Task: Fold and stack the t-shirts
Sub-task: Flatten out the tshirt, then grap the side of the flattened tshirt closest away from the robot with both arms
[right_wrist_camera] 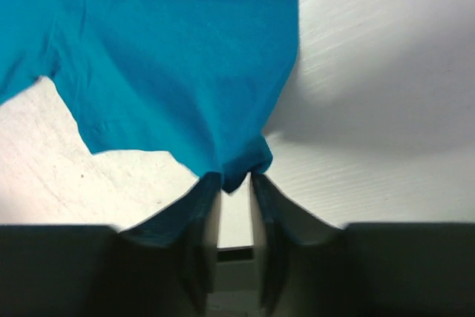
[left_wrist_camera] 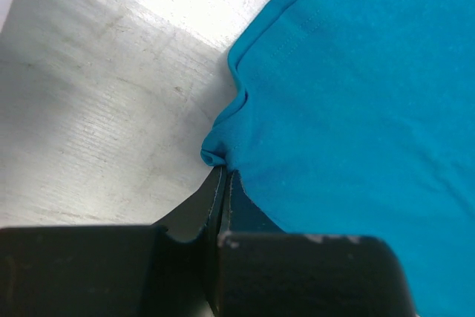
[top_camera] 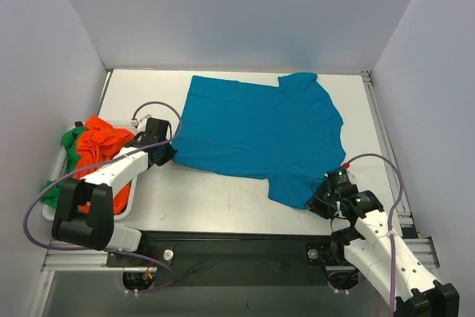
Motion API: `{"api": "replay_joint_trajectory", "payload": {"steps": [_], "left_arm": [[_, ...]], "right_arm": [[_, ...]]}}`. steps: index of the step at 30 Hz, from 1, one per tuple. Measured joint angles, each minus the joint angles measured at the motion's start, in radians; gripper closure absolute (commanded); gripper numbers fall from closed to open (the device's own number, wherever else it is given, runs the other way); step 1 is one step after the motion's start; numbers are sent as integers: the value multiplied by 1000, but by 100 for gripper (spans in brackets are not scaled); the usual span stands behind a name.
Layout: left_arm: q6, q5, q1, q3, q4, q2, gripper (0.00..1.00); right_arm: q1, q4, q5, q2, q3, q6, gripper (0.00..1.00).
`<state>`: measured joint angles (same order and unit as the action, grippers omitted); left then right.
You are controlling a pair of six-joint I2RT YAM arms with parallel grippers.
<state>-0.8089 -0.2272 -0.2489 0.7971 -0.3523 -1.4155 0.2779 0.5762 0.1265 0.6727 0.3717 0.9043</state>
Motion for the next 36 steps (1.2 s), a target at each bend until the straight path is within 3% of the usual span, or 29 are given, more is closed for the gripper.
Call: {"api": "replay_joint_trajectory", "payload": {"steps": [1,4,10,17,31,32,33,34,35,36], "left_arm": [[0,0,2,0,1,0,100],[0,-1,2,0,0,0,100],[0,-1,2,0,0,0,100],[1,-1,3,0,-2,0,100],[2,-1,9,0,-2,-2,100],[2,-1,9,0,-2,-2,100],[2,-1,9,0,-2,-2,100],[1,-1,9,0,-2,-2,100],[1,-1,9,0,-2,-2,100],[2,-1,9,0,-2,-2,100]], "right_arm": [[21,1,1,0,0,9,64],[72,5,-10,24,7,12,50],[204,47,-151,133,115,20,52],[219,66,-288,141,121,84,54],[230,-27,-283,230,20,146,55],[237,-40,-282,242,14,148,58],[243,-50,-282,248,16,151,68],[248,-62,-282,251,15,152,93],[251,-73,-280,254,13,152,100],[254,-85,-276,259,10,164,100]]}}
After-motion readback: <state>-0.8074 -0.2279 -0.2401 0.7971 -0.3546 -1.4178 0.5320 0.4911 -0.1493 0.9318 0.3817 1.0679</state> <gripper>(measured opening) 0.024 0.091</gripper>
